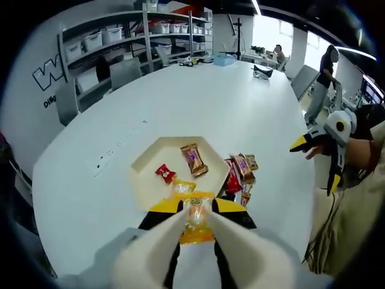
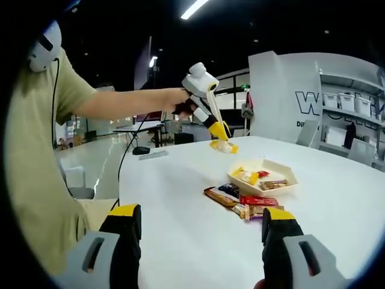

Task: Place the target food into the container with the food tongs after gripping and lifting it, then release it inside without dropping or visibly crushing the food.

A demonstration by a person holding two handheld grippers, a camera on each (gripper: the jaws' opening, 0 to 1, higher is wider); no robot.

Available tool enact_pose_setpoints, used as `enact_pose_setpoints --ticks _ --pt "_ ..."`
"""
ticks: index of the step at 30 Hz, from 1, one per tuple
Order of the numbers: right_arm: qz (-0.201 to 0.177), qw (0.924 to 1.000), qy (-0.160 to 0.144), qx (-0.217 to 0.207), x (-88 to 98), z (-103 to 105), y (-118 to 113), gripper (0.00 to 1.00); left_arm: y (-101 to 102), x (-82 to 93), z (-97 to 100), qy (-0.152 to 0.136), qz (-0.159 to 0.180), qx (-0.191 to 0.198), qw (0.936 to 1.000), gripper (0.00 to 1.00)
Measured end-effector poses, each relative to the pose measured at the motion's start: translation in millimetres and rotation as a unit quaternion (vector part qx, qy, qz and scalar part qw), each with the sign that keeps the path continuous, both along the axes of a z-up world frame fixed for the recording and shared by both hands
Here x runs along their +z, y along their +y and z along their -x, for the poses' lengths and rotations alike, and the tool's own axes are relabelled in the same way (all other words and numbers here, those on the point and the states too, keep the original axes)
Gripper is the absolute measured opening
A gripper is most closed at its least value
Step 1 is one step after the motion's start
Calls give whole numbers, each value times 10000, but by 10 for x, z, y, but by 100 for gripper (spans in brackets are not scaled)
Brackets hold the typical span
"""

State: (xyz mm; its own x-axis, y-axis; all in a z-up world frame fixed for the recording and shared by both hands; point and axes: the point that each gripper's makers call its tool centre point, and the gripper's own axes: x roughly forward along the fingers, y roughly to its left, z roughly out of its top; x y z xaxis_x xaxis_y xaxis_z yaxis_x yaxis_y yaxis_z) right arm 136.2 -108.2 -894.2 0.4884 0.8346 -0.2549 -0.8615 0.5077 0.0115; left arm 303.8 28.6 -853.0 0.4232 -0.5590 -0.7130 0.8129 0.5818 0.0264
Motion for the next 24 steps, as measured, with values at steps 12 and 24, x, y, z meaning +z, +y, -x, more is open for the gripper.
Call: enact_pose_setpoints --ticks 12,24 --pt "-1 10000 33 -36 -28 -10 -37 81 -39 36 -280 -60 62 113 9999 16" --pt "16 10000 52 -57 -38 -16 -59 81 -75 104 -602 -140 166 352 9991 15"
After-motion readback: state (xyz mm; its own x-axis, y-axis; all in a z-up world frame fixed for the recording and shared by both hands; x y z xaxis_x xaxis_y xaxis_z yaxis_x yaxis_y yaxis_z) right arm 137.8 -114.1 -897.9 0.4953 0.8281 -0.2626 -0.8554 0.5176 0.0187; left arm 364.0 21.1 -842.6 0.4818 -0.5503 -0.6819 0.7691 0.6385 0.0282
